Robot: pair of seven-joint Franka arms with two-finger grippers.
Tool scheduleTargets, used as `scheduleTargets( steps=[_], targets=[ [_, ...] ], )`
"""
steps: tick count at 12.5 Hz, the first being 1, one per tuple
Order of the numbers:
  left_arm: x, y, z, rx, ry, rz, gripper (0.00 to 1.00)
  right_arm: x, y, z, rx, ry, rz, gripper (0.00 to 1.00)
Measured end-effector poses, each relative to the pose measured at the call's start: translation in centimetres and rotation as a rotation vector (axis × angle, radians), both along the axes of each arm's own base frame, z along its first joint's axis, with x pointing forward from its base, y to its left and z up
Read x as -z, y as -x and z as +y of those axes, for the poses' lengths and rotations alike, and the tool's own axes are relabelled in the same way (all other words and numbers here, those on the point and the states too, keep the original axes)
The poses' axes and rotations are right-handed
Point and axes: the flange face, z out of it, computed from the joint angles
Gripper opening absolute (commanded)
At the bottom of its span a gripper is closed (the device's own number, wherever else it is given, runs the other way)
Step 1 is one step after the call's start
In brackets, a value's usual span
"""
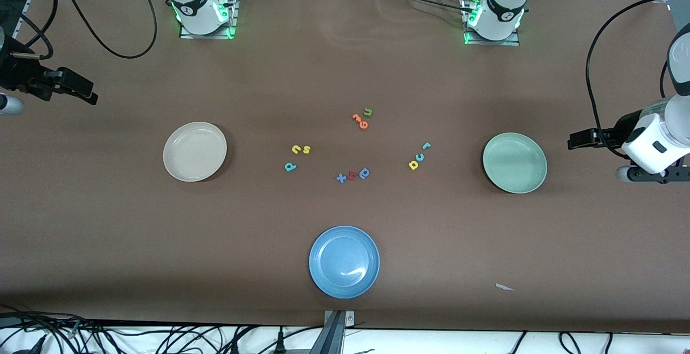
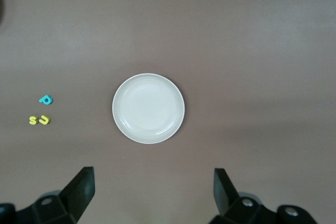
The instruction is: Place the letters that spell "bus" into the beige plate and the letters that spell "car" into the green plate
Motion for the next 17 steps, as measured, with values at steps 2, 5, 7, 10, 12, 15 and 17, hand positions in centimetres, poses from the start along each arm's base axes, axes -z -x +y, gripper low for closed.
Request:
scheduleTargets(
  steps=[2,5,7,10,12,15,17],
  targets=[
    [0.6,0.0,-0.7,0.011,0.002,0.013,1.0,2.0,0.0,1.0,-0.018,0.0,0.043,1.0],
    [3.9,0.2,-4.7,0.048,0.004,0.079,1.0,6.6,0.4,3.4,-0.06,0.002,0.133,1.0],
    [6.6,0.7,-8.4,0.039,0.001,0.119,0.99,8.5,0.3,4.9,-0.069,0.005,0.153,1.0],
    [11.2,1.8,-13.4,-0.002,0.02,0.143,0.96,11.7,-0.5,8.7,0.014,0.021,0.179,1.0],
    [14.7,3.1,-16.5,-0.026,0.043,0.137,0.96,15.0,-1.1,12.6,0.095,0.032,0.191,1.0],
    [19.6,5.6,-21.3,-0.072,0.055,0.066,0.94,20.1,-1.5,19.5,0.242,0.049,0.18,1.0],
    [23.1,8.0,-24.3,-0.096,0.068,-0.001,0.92,23.5,-1.6,23.3,0.319,0.066,0.146,0.99]
  ],
)
